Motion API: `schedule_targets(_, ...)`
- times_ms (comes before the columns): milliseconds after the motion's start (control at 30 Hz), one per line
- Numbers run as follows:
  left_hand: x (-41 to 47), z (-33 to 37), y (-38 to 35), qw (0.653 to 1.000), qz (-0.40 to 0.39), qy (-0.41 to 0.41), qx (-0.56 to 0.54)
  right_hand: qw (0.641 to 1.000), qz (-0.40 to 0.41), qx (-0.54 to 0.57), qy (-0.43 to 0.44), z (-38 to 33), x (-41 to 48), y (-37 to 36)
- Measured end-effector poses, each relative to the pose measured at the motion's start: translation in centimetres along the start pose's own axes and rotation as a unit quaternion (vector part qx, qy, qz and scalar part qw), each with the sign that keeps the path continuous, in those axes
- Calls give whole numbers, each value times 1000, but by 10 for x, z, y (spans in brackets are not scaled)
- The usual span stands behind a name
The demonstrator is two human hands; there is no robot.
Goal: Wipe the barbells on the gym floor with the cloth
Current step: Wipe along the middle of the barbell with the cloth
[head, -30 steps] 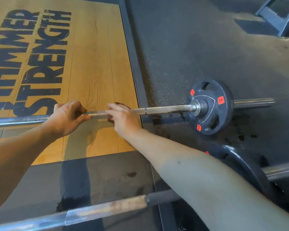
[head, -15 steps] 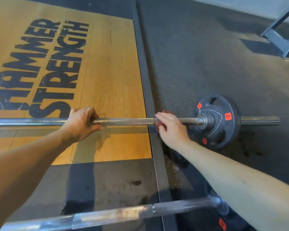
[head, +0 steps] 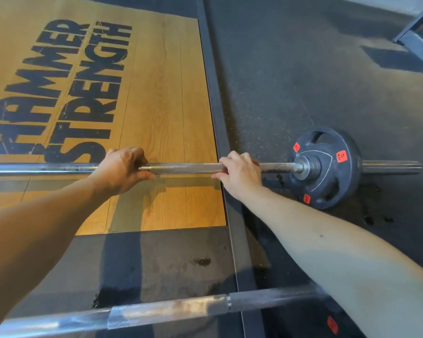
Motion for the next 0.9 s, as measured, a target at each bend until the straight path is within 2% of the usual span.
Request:
schedule_targets(100,11,-1,6,996,-70,52,-24,997,-75,23,-20,0,13,12)
schedule_targets(167,19,-5,7,989,-129,68,-25,983,-170,52,-47,-2,25,27)
schedule_targets(233,27,-9,10,979,-184,70,-57,952,-282,88,-78,-5,38,42)
schedule_targets(333,29,-16,9,961,-243,78,-111,917,-390,9,-77,-10,58,54)
schedule_targets(433,30,-16,7,953,-262,81,-125,900,-426,-36,-78,-13,64,51)
schedule_targets(567,27,-14,1,965,-215,92,-123,927,-369,10,-71,-9,53,54)
schedule_targets(667,16,-10,-3,984,-148,97,7,951,-285,88,-83,-6,32,48)
schedule_targets(733,11,-5,-2,988,-111,89,51,967,-204,127,-82,-3,16,45)
schedule_targets(833,9,-4,2,994,-81,77,0,969,-28,215,-121,-2,-10,39)
schedule_targets(900,5,-6,2,996,-51,66,-28,974,8,198,-110,-16,-29,18)
Point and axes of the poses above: each hand's wrist, its own x-axis towards the middle knuckle, its own y-axis out of the back of the hand, z = x × y, the point moved 2 cm from there along x, towards the middle knuckle, and after that the axes turned 9 degrees about x, right-handed, at the moved point
